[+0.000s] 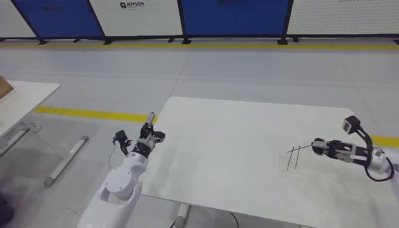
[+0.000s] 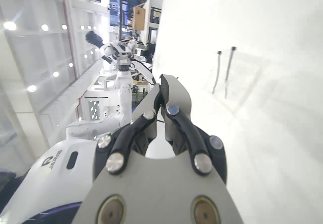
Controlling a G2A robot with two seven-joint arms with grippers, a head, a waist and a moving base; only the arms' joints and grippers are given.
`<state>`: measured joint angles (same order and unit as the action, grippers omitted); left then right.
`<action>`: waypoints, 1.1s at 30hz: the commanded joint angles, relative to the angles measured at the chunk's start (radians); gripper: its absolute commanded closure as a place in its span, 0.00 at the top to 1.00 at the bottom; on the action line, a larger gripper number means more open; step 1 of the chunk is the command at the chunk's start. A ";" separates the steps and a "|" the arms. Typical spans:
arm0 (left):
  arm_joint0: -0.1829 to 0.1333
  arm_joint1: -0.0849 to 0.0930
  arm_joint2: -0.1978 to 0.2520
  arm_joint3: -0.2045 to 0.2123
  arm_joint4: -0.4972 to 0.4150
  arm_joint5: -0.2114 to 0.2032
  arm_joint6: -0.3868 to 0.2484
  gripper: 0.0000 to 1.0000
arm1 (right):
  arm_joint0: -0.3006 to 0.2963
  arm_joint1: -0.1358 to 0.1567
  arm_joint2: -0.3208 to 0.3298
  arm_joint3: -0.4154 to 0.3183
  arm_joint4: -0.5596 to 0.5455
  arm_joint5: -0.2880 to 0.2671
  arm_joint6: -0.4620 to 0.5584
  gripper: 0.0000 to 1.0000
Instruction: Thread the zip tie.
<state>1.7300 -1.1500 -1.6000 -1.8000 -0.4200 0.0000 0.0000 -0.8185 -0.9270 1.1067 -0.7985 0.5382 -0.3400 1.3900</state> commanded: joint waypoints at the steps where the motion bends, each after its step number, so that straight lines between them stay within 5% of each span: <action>1: 0.000 0.000 0.000 0.000 0.000 0.000 0.000 1.00 | -0.052 0.028 0.037 -0.084 0.039 0.000 0.000 0.00; 18: 0.000 0.000 0.000 0.000 0.000 0.000 0.000 1.00 | -0.066 0.036 0.043 -0.103 0.042 0.000 0.000 0.00; 21: 0.000 0.000 0.000 0.000 0.000 0.000 0.000 1.00 | -0.094 0.032 0.027 -0.161 0.015 0.009 -0.039 0.00; 23: 0.000 0.000 0.000 0.000 0.000 0.000 0.000 1.00 | -0.112 0.026 0.026 -0.198 0.081 0.043 -0.041 0.00; 30: 0.000 0.000 0.000 0.000 0.000 0.000 0.000 1.00 | -0.173 -0.006 -0.001 -0.355 0.231 0.030 -0.160 0.00; 33: 0.000 0.000 0.000 0.000 0.000 0.000 0.000 1.00 | -0.175 -0.022 -0.045 -0.386 0.220 0.065 -0.211 0.00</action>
<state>1.7300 -1.1500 -1.6000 -1.8000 -0.4200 0.0000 0.0000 -0.9953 -0.9434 1.0802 -1.1781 0.7670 -0.2999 1.1986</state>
